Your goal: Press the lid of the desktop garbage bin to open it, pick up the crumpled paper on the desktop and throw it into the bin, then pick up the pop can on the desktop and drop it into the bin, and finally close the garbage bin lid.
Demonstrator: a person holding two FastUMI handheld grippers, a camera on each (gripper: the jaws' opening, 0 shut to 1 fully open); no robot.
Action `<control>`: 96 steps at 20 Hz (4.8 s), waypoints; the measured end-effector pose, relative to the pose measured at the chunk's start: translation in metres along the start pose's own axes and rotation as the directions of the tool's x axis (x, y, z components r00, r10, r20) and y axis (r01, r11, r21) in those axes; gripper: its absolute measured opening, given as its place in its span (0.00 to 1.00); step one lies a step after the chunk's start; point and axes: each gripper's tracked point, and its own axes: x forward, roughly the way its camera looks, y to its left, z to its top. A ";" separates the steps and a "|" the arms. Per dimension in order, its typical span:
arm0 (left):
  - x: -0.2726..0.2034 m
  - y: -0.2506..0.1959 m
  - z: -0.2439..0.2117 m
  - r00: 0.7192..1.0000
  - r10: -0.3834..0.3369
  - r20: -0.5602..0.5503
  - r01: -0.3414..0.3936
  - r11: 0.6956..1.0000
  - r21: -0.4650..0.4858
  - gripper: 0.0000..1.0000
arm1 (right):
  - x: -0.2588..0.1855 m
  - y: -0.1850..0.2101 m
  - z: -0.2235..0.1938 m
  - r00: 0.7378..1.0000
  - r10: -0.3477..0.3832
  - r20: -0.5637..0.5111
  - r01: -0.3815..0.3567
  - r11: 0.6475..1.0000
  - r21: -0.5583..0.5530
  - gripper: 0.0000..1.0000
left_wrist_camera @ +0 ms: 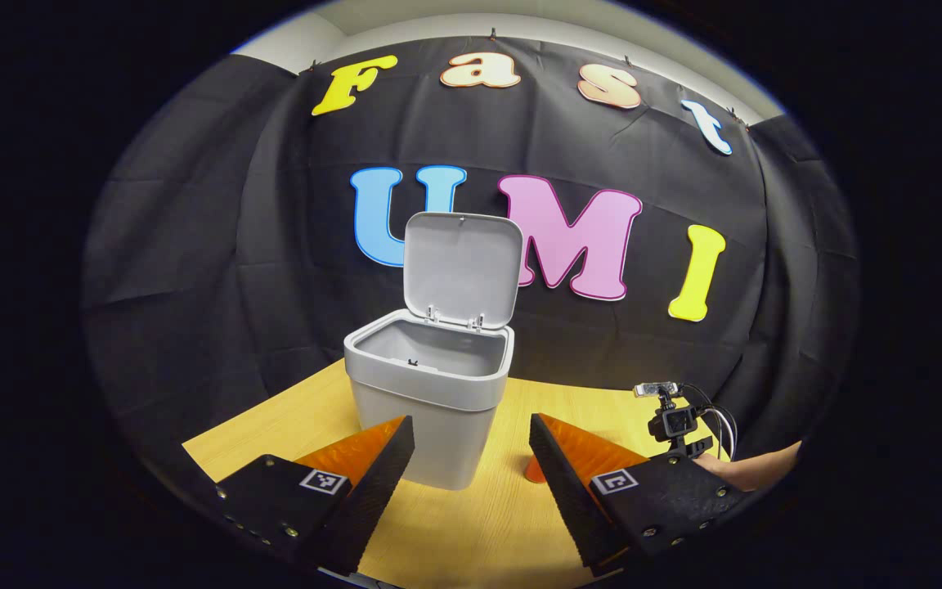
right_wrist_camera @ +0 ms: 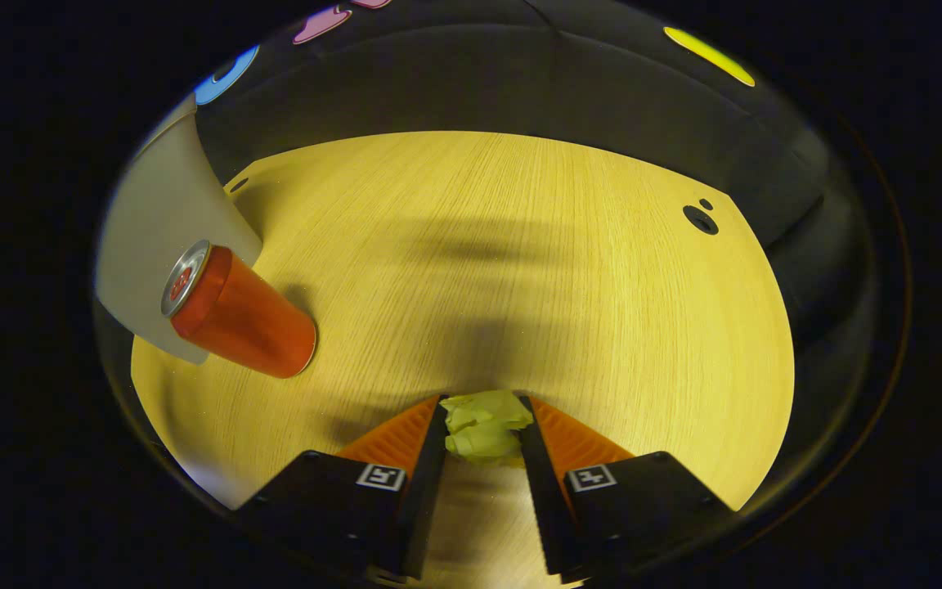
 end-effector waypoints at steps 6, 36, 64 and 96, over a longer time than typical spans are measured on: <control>0.009 0.013 0.005 0.998 -0.054 -0.015 0.054 0.998 0.011 0.93 | -0.020 0.004 -0.001 0.999 -0.025 0.022 0.023 0.998 0.050 0.54; -0.024 0.095 -0.011 0.986 -0.167 0.002 0.166 0.985 0.048 0.93 | -0.265 0.268 0.220 0.805 0.304 0.510 -0.204 0.948 -0.242 0.53; 0.015 0.061 -0.062 0.947 -0.317 -0.047 0.321 0.937 0.136 0.92 | -0.302 0.213 0.199 0.671 0.084 0.736 0.011 0.992 -0.123 0.99; 0.225 -0.140 -0.234 0.869 -0.440 -0.226 0.480 0.860 0.172 0.93 | -0.212 0.008 0.008 0.718 -0.231 0.657 0.149 0.973 0.178 0.98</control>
